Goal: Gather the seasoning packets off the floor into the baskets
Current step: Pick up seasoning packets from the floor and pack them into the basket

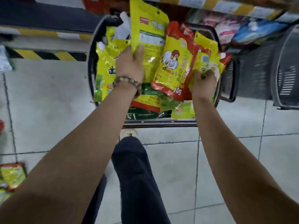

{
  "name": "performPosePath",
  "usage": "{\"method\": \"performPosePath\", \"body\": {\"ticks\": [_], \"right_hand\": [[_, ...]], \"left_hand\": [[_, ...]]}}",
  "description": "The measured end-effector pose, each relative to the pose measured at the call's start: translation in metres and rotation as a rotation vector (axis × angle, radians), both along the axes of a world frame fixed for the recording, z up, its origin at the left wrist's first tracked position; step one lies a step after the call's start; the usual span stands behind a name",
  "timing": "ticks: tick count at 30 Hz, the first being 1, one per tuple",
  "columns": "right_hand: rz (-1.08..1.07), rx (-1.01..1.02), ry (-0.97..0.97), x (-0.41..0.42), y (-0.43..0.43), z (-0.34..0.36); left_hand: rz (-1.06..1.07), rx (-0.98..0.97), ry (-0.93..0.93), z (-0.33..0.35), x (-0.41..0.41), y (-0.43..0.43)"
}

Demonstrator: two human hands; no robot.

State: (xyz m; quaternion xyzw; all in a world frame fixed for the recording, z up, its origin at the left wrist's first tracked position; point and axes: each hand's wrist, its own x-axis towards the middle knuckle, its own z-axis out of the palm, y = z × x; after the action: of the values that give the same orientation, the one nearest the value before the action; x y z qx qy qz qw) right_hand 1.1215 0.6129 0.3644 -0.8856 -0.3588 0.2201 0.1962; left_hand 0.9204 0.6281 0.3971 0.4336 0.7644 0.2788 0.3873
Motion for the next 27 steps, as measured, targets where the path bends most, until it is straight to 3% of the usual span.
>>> {"method": "performPosePath", "body": {"ticks": [2,8,10,14,17,27], "right_hand": [[0.014,-0.028,-0.054,0.003,0.001,-0.014],[0.006,0.146,-0.045,0.0,-0.029,-0.025],[-0.021,0.166,-0.012,0.003,-0.031,-0.029],[0.008,0.198,-0.025,0.009,-0.039,-0.029],[0.044,0.219,-0.021,0.011,-0.058,-0.033],[0.058,0.131,-0.025,0.011,-0.077,-0.054]], "left_hand": [[0.027,-0.043,0.169,-0.009,-0.005,-0.001],[0.122,0.144,0.287,-0.008,-0.003,-0.004],[-0.03,0.238,0.417,0.0,0.005,0.002],[-0.595,0.001,0.597,0.007,0.037,0.01],[-0.856,-0.021,0.677,-0.004,0.057,0.002],[-0.974,-0.017,0.844,-0.02,0.068,-0.01]]}}
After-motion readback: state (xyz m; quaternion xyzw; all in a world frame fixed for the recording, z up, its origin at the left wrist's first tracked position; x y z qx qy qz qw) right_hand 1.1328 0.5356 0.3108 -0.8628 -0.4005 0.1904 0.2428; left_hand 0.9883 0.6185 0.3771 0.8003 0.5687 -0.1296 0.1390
